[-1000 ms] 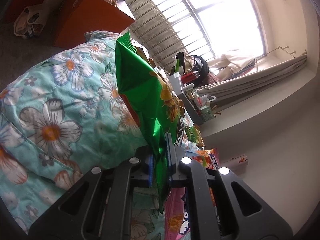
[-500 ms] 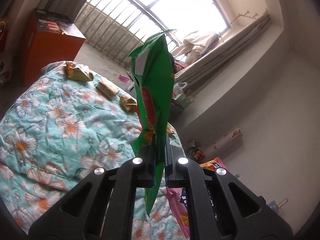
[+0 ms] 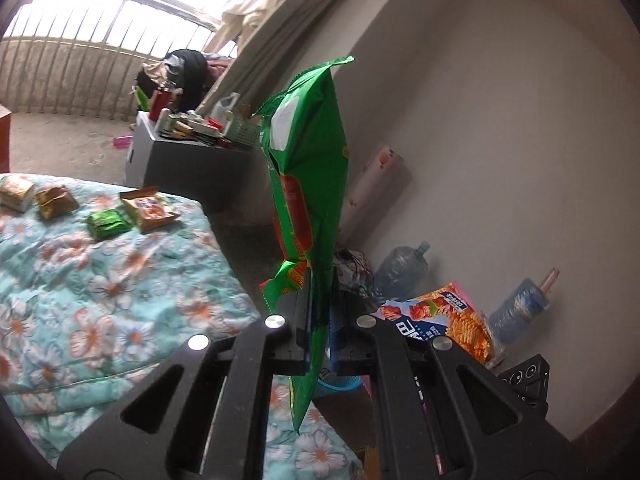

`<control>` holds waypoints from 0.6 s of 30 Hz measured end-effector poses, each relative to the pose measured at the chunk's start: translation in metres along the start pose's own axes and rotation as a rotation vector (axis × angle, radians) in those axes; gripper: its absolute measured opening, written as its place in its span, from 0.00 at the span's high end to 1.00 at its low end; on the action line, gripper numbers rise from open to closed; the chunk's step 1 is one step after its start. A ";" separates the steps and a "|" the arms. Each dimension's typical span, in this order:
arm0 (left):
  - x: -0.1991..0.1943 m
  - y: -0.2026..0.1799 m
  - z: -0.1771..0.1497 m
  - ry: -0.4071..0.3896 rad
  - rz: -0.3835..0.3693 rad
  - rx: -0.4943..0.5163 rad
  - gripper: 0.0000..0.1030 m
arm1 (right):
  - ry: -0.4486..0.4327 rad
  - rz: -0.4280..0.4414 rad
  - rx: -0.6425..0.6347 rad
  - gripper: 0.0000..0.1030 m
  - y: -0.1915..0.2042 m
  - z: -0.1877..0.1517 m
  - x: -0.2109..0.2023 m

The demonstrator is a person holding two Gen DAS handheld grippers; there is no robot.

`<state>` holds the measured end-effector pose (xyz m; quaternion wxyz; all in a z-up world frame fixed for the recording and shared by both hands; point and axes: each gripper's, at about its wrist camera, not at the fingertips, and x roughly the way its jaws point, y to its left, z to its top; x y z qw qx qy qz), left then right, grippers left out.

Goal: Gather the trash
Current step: 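Lift both chip bags and carry them over the blue wastebasket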

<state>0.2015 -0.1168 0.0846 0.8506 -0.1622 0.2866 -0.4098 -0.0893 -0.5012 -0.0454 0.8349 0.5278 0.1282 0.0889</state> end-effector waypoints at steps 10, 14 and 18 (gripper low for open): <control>0.132 -0.067 -0.029 0.249 -0.096 0.115 0.96 | -0.241 -0.393 0.128 0.97 -0.135 0.066 -0.064; 0.170 -0.067 -0.037 0.327 -0.087 0.142 0.96 | -0.166 -0.507 0.197 0.97 -0.208 0.085 -0.034; 0.199 -0.067 -0.037 0.368 -0.062 0.169 0.96 | -0.046 -0.613 0.200 0.97 -0.266 0.107 0.012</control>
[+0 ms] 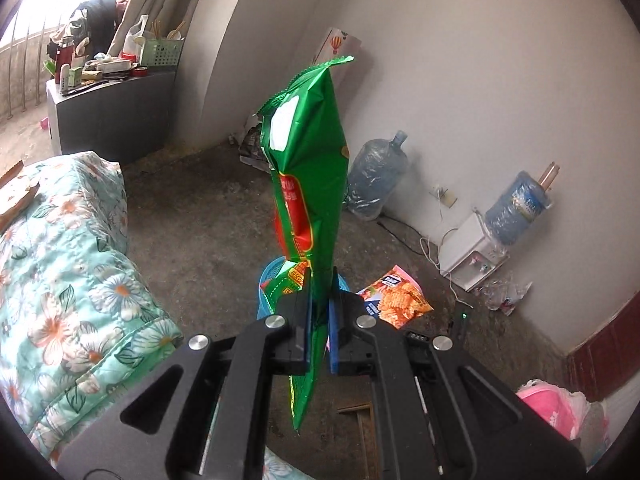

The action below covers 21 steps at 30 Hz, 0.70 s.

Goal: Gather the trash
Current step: 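Lift both chip bags and carry them over the blue wastebasket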

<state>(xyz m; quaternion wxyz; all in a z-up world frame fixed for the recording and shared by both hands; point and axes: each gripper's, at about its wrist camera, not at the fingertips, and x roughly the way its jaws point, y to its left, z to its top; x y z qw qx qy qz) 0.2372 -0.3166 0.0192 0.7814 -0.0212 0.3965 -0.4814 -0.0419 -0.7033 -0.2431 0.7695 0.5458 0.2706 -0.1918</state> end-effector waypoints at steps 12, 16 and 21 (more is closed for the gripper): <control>0.076 -0.007 0.015 0.135 0.015 0.066 0.96 | 0.124 -0.258 0.015 0.62 -0.076 0.070 0.118; 0.117 -0.015 0.021 0.216 -0.016 0.098 0.96 | 0.060 -0.240 0.080 0.61 -0.097 0.064 0.097; 0.190 -0.029 0.023 0.356 -0.076 0.099 0.96 | 0.050 -0.190 0.100 0.61 -0.105 0.062 0.097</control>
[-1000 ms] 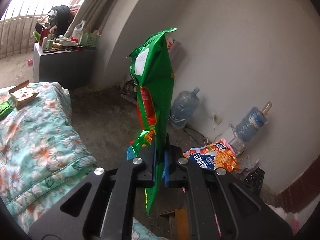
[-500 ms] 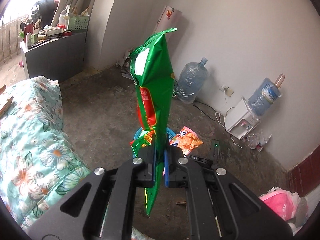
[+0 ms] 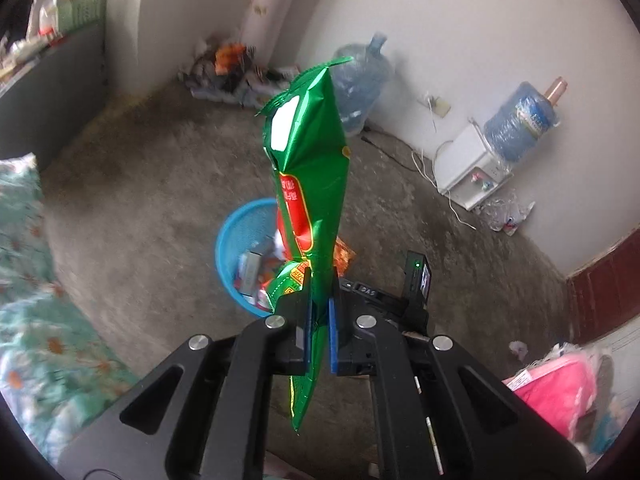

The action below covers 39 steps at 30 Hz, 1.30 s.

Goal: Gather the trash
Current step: 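Open both tools to drop the chip bags into the wastebasket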

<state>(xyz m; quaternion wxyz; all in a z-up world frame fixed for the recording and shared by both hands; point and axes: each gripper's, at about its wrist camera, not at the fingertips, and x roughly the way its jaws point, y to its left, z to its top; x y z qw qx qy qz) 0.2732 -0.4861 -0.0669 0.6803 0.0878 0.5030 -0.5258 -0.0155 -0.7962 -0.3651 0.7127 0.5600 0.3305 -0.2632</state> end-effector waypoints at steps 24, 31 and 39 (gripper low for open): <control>0.169 0.078 0.012 0.232 0.030 -0.295 0.41 | -0.039 0.015 0.045 0.61 -0.012 -0.016 -0.031; 0.041 0.055 0.018 0.066 -0.032 -0.161 0.40 | -0.154 -0.007 -0.014 0.61 0.017 -0.028 -0.084; -0.158 0.015 -0.061 -0.234 0.089 -0.030 0.18 | -0.313 0.031 -0.371 0.44 0.130 -0.086 -0.185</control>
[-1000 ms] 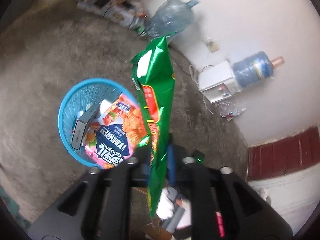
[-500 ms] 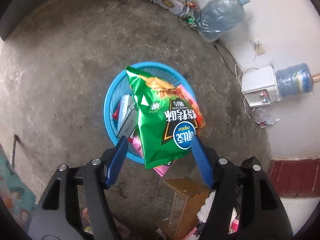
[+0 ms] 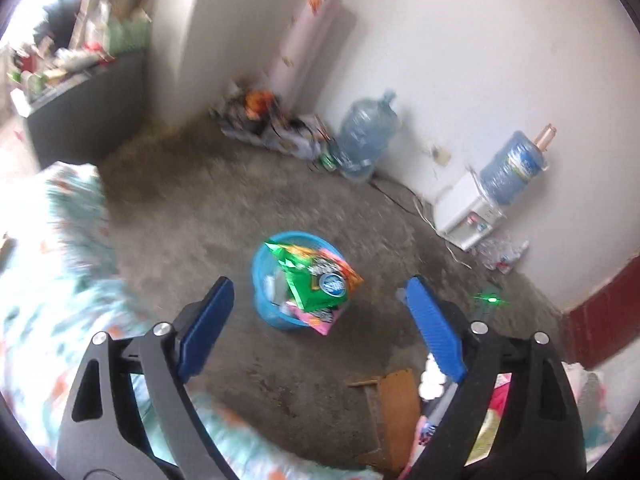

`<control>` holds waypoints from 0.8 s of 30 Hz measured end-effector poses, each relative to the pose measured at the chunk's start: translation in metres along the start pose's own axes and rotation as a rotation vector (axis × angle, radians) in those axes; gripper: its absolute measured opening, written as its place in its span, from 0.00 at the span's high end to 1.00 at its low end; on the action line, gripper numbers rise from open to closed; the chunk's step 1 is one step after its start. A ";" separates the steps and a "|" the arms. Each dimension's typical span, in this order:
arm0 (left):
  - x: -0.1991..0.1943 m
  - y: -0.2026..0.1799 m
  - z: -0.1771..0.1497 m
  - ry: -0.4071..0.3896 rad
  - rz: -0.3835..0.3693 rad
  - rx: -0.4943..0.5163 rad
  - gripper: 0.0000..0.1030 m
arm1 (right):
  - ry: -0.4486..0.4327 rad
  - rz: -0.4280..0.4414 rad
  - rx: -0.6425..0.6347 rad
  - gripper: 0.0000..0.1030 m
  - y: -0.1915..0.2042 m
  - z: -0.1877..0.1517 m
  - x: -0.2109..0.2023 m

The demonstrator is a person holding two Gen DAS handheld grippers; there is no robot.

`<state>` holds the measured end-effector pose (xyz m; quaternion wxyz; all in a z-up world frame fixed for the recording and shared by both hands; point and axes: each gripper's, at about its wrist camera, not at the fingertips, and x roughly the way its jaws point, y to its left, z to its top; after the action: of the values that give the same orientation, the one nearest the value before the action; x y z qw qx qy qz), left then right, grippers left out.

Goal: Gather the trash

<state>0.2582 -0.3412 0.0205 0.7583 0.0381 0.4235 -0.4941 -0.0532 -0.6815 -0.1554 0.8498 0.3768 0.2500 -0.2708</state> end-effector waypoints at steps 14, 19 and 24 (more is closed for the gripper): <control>-0.169 0.001 -0.147 -0.223 0.615 -0.218 0.08 | -0.107 0.025 -0.598 0.08 0.205 -0.083 -0.165; -0.181 0.007 -0.195 -0.198 0.636 -0.282 0.09 | -0.050 -0.054 -0.750 0.08 0.230 -0.128 -0.188; -0.180 0.005 -0.236 -0.175 0.672 -0.404 0.09 | 0.025 -0.099 -0.789 0.08 0.224 -0.159 -0.205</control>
<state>0.0921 -0.0971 -0.0094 0.9031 -0.0176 0.4099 -0.1270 -0.0921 -0.3751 -0.0071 0.9122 0.0121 0.3629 -0.1900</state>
